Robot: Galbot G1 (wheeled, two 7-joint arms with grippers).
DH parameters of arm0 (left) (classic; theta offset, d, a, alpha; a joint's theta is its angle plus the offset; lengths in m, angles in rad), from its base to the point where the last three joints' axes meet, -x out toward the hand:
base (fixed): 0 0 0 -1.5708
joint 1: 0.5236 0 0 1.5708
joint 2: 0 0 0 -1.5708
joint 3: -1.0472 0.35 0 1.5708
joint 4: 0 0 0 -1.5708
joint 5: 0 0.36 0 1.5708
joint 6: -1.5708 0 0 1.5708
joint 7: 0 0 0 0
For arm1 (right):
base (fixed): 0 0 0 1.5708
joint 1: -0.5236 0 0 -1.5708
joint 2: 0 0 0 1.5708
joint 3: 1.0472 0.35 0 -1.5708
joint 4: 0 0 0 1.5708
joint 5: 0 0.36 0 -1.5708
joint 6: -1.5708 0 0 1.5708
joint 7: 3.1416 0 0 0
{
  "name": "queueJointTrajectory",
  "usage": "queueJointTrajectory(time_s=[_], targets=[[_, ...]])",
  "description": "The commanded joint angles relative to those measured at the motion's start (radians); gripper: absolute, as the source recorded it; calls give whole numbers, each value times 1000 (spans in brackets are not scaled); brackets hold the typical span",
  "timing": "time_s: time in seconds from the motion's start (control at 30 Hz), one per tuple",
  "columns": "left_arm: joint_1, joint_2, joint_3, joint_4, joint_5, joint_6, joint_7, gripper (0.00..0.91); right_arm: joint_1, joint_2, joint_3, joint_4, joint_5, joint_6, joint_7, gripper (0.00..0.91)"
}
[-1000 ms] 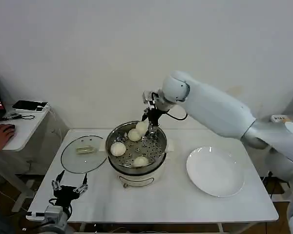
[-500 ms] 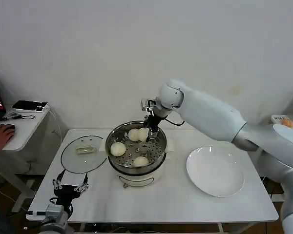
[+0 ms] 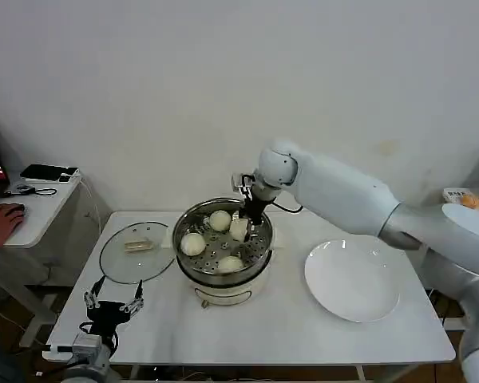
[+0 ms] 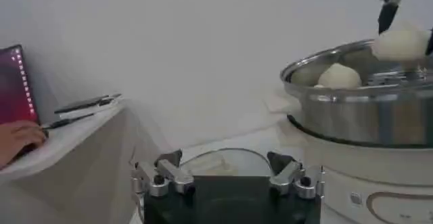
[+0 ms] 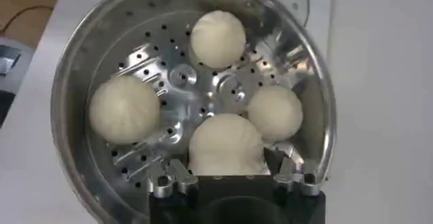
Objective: Take steamed baozi put them in steamer then cover it.
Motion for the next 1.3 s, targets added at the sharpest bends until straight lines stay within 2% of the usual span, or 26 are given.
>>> queueJointTrajectory(time_s=[0.03,0.53,0.57,0.73,0.93,1.1,1.2,1.3], targets=[[1,2,-1,-4,-1,0,-1,907,-1,-11,-54,16,5,-6,3,756],[14,2,-2,-10,0,-2,-4,907,-19,-12,-52,15,-7,-8,10,756],[14,2,-2,-10,0,-2,-4,907,-20,-12,-51,14,-7,-9,13,907],[15,1,-1,-10,1,-2,-4,907,-16,-15,-44,13,2,-15,38,907],[11,-1,0,-12,0,1,1,907,-4,-39,8,34,19,-17,35,907],[12,-3,1,-18,-2,5,3,907,16,-109,72,92,62,-15,24,907],[21,1,3,-29,0,5,3,907,10,-162,152,123,74,-17,27,907],[25,2,1,-38,0,5,3,907,-13,-222,246,153,102,-11,62,907]])
